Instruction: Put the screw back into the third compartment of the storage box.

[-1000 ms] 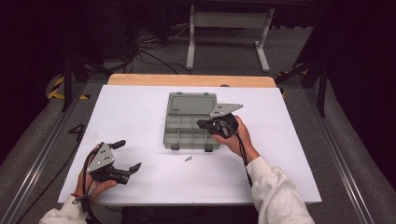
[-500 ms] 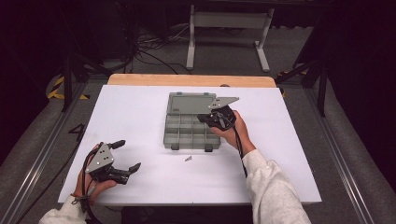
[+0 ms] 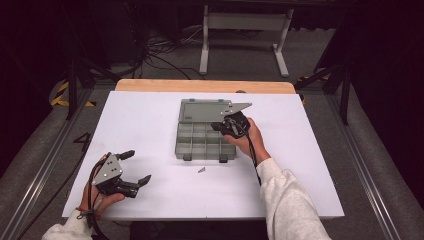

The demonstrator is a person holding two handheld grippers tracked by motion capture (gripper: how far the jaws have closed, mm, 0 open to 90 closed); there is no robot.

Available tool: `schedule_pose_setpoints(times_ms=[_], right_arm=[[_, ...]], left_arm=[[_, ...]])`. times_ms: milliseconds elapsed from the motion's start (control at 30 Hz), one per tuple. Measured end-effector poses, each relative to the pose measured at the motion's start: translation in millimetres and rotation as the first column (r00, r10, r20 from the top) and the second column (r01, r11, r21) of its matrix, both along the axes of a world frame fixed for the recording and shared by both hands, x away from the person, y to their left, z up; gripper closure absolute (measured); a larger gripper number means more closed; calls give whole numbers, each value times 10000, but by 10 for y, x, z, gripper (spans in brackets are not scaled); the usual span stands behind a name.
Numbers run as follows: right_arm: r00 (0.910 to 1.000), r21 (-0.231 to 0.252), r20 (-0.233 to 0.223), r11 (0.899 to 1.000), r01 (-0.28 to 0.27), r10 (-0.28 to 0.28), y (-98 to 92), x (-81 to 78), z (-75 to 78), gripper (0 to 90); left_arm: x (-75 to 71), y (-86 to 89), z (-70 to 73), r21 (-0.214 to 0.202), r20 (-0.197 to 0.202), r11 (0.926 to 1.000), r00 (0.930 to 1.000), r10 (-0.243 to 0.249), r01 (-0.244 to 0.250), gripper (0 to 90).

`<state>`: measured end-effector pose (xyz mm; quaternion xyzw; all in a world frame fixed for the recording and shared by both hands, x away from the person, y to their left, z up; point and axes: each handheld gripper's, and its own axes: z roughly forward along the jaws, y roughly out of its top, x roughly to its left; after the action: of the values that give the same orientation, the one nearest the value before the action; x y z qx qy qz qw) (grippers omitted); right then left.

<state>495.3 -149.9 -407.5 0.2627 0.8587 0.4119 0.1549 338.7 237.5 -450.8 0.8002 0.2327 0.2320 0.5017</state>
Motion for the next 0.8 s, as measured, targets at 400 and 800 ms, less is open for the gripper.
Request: schedule_pose_setpoints(times_ms=[400, 800], right_arm=[[9997, -278, -255, 9996, -6, -1, 28, 28, -72, 886], [9992, -377, -387, 9993, 26, -40, 29, 21, -116, 883]], left_arm=[[0, 0, -5, -34, -41, 10000, 10000, 10, -10, 47], [5, -4, -7, 26, -38, 10000, 10000, -14, 14, 47]])
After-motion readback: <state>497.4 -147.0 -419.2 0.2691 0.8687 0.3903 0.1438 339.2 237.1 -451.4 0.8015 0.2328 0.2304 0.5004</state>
